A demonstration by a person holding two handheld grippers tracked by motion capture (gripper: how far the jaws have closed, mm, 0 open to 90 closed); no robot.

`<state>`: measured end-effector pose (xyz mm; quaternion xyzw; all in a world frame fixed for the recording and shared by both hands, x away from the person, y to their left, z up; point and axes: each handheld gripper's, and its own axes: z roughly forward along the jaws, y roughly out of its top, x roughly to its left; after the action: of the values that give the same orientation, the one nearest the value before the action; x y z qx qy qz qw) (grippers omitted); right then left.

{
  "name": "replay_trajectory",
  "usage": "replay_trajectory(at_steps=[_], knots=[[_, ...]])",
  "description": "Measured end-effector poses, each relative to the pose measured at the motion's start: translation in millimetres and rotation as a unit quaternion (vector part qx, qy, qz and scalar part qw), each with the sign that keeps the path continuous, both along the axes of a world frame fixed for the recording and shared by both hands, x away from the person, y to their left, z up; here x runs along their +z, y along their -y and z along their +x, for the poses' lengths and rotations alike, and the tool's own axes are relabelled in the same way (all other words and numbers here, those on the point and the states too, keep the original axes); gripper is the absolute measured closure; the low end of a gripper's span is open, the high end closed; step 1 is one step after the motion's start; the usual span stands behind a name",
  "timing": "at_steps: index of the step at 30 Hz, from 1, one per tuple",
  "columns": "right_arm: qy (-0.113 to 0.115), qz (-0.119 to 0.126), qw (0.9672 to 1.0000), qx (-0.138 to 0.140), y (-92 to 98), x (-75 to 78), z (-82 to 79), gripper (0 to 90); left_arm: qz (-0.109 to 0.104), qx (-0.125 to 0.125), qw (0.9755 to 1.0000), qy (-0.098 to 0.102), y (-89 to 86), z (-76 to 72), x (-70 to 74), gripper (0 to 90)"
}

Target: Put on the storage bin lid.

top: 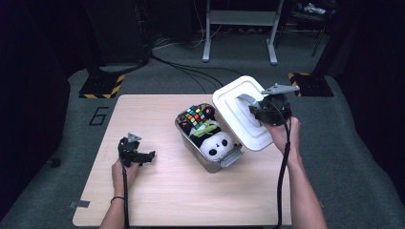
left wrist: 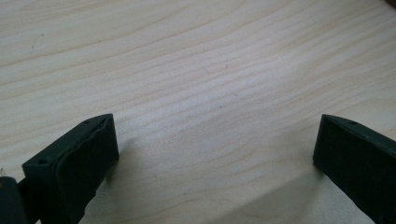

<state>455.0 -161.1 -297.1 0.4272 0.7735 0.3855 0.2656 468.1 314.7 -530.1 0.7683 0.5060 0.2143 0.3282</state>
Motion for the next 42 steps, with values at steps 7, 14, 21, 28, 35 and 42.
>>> replay_trajectory(at_steps=[7, 14, 21, 28, 35, 42], knots=[[0.001, 0.006, 0.9998, 0.021, -17.4, 2.6, -2.7, 66.6, 0.001, 0.000, 1.0000, 0.000, 0.0, 0.0, 0.0, 0.0], [-0.005, 0.013, 0.9986, 0.050, -37.3, 0.5, -4.3, 66.6, 0.000, 0.000, 1.0000, 0.000, 0.0, -0.1, 0.0, 0.0], [-0.014, 0.015, 0.9971, 0.074, -58.6, -6.9, -2.8, 66.5, 0.000, 0.000, 1.0000, 0.000, 0.0, -0.1, 0.0, 0.0], [-0.029, 0.026, 0.9960, 0.080, -78.8, -17.2, 5.0, 66.5, 0.000, 0.000, 1.0000, 0.000, 0.0, 0.0, 0.0, 0.0], [-0.050, 0.041, 0.9952, 0.073, -93.9, -30.3, 12.8, 66.5, -0.001, 0.000, 1.0000, 0.000, 0.1, -0.1, -0.1, 0.0], [-0.061, 0.060, 0.9941, 0.066, -101.0, -46.1, 17.1, 66.4, -0.001, 0.000, 1.0000, 0.000, 0.1, -0.1, -0.1, 0.0]])
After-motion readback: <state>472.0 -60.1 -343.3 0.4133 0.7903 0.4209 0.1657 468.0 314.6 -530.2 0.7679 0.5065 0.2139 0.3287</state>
